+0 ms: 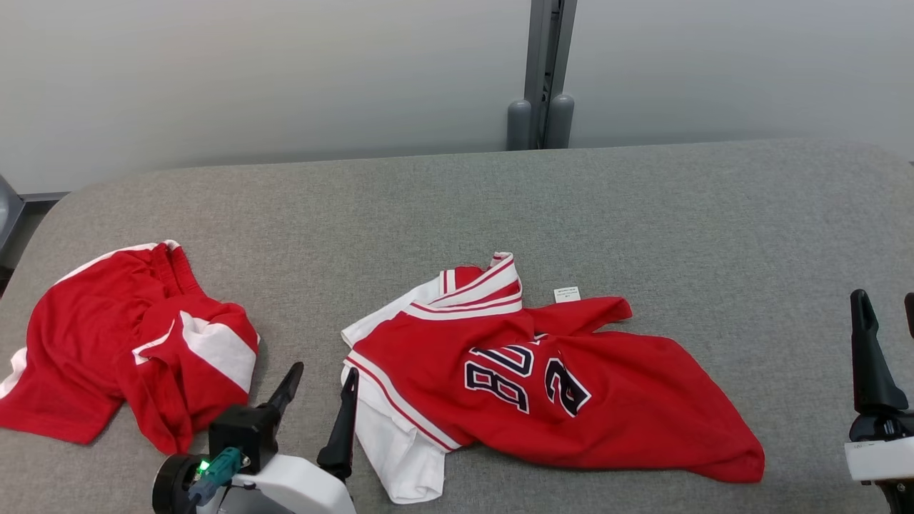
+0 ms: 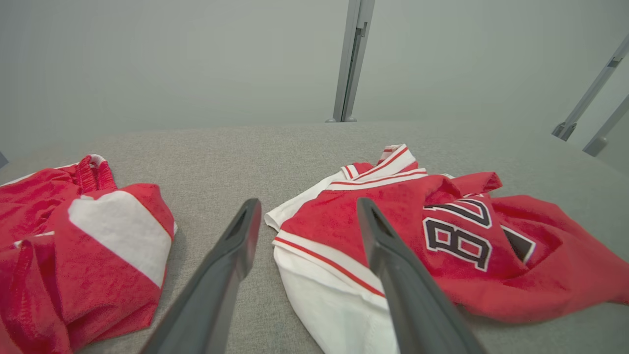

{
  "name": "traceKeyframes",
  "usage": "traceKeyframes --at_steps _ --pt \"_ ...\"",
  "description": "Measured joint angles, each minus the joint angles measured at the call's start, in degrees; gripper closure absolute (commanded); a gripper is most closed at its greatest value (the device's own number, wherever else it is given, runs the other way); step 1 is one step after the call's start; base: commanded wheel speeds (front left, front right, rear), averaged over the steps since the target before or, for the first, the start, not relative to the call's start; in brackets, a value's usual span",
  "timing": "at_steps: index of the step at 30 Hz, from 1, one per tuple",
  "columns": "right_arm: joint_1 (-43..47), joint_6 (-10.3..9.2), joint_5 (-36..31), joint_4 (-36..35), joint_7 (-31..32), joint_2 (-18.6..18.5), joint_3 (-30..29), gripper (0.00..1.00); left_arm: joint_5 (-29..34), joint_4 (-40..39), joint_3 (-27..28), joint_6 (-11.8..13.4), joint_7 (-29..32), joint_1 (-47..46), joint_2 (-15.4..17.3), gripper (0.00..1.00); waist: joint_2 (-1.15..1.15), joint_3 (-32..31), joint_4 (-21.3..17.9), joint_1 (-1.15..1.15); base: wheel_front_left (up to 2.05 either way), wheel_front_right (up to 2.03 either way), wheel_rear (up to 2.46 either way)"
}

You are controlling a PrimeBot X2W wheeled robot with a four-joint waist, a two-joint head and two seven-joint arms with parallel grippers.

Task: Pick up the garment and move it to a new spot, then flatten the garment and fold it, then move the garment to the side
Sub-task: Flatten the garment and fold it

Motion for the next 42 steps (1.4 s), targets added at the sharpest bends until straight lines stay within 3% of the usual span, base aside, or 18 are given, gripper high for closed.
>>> traceKeyframes --at_steps 14,42 --pt "0.01 0.0 -2.5 -2.82 0.0 0.78 0.01 0.0 0.4 -1.58 2.34 2.55 -4.98 -0.84 -0.23 0.0 0.0 -0.42 -0.25 0.0 0.0 0.0 0.0" --pt "0.69 0.0 -4.2 -2.46 0.0 0.03 1.49 0.0 0.51 -3.57 4.41 5.06 -11.5 -1.49 -0.01 0.0 0.0 -0.38 0.05 0.0 0.0 0.0 0.0"
